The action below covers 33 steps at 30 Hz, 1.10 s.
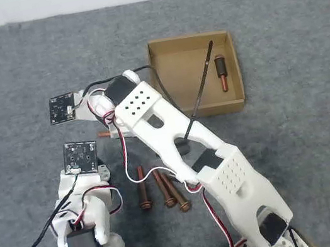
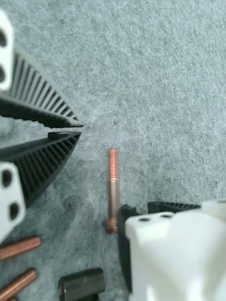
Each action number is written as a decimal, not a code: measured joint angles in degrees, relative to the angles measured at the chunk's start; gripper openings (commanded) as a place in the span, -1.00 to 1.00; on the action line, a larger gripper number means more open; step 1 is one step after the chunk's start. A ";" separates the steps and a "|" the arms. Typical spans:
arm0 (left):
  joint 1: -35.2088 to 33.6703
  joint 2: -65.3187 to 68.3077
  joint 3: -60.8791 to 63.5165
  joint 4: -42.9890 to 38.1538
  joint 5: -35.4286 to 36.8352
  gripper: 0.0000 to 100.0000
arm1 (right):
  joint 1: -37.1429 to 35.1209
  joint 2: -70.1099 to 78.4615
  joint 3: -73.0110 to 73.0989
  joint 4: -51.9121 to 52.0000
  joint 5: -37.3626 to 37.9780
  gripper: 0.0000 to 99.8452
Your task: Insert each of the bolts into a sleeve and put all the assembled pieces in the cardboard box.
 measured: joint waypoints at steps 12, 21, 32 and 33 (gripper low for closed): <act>-1.41 0.00 0.00 0.00 -0.09 -0.97 | 6.95 -17.23 0.00 14.24 -10.64 -1.00; -2.02 0.00 0.00 0.00 -0.18 -0.97 | 18.11 -28.75 18.55 14.33 -15.82 -0.99; -2.02 0.00 0.00 0.00 -0.18 -0.97 | 19.52 -46.33 50.20 2.81 -15.82 -0.99; -2.02 0.00 0.00 0.00 -0.18 -0.97 | 18.81 -47.12 53.01 0.70 -16.00 -0.98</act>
